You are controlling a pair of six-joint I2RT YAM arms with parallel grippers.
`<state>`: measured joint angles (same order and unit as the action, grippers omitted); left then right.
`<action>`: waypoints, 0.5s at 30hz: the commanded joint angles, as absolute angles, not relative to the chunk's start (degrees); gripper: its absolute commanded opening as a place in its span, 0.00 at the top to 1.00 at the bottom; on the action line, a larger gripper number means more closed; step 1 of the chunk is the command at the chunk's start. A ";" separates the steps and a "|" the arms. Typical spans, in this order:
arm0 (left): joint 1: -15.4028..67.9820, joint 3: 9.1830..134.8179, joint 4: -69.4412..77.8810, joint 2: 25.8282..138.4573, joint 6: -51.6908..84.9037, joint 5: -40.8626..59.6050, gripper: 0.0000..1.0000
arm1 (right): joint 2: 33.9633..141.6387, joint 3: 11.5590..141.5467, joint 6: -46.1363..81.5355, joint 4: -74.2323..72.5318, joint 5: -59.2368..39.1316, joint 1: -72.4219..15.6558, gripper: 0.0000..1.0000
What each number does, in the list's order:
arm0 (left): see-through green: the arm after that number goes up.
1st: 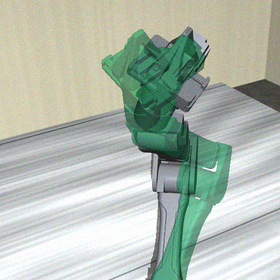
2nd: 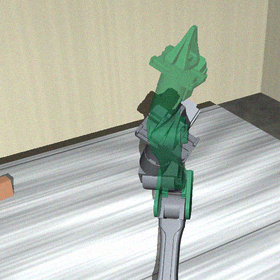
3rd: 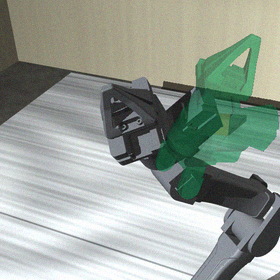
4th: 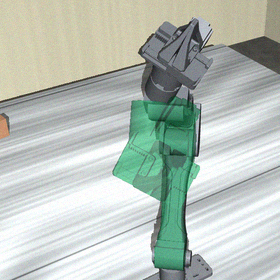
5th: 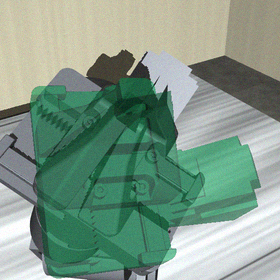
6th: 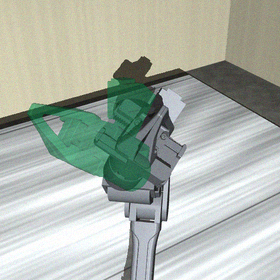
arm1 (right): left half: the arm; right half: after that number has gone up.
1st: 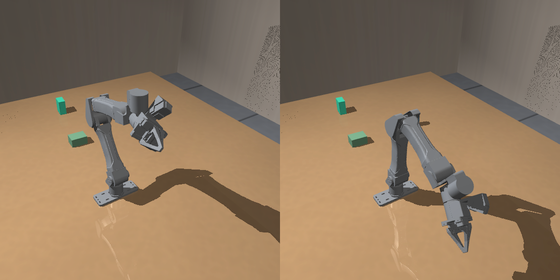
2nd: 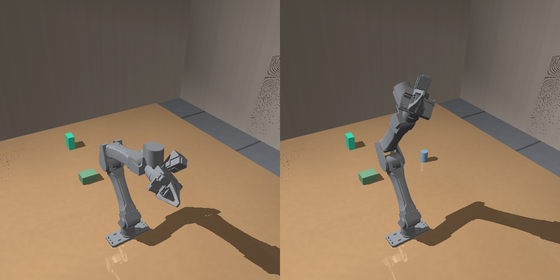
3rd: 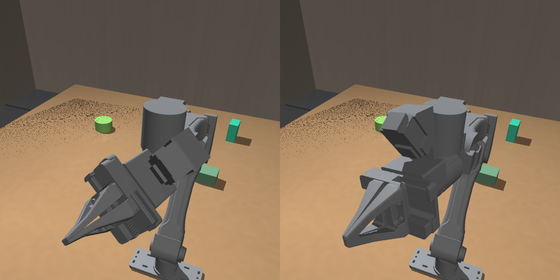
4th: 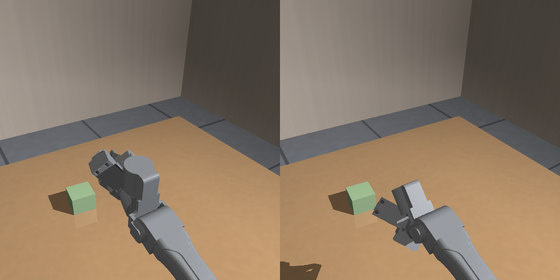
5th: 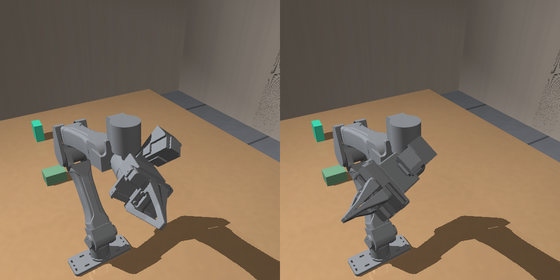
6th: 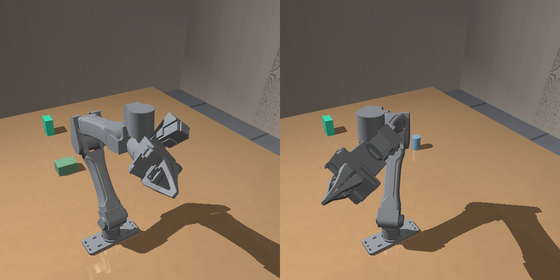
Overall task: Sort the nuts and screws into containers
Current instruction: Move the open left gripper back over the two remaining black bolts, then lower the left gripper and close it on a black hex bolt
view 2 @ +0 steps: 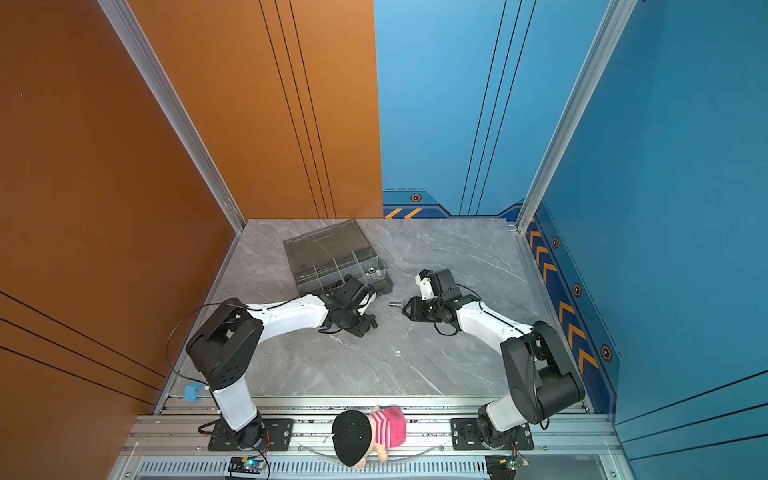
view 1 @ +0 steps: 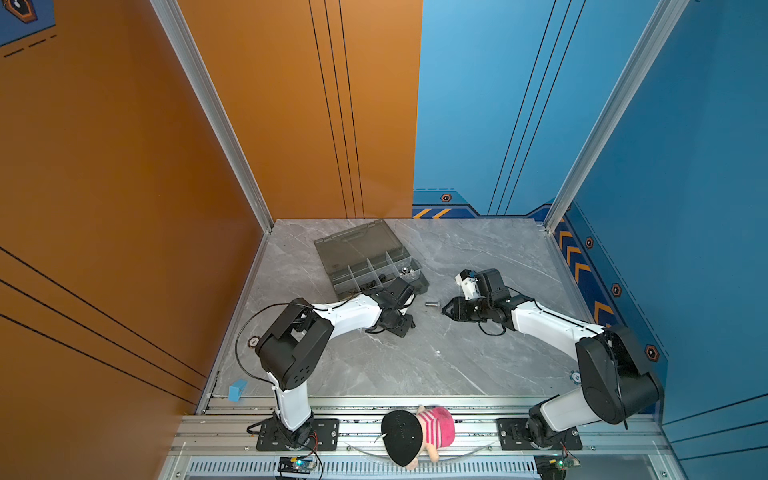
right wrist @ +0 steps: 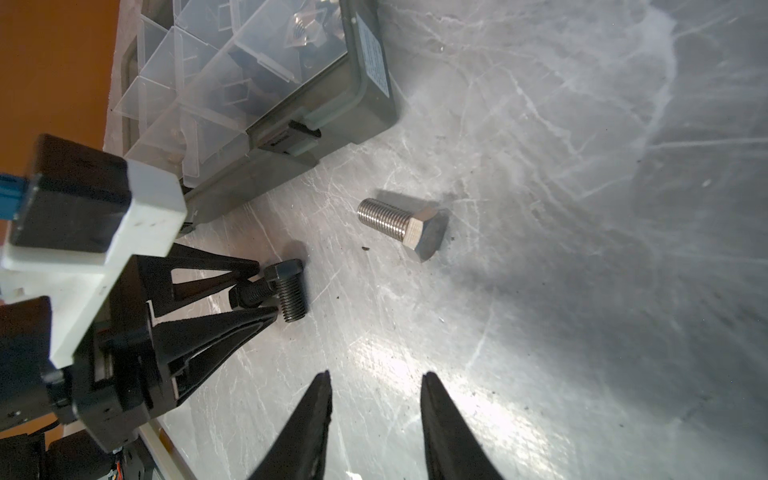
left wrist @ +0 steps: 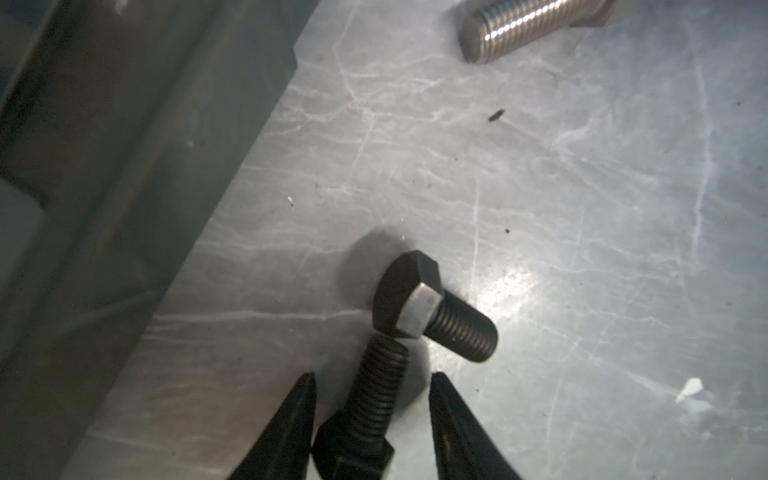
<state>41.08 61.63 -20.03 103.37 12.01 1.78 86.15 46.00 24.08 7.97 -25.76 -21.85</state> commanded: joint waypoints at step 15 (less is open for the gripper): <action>41.76 60.56 -24.28 101.52 13.01 0.03 0.68 | 86.41 44.74 24.52 8.85 -26.02 -21.82 0.61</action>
<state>41.32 61.06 -22.46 102.43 12.56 1.39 86.15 45.78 24.10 7.94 -25.76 -21.85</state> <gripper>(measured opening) 0.331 0.386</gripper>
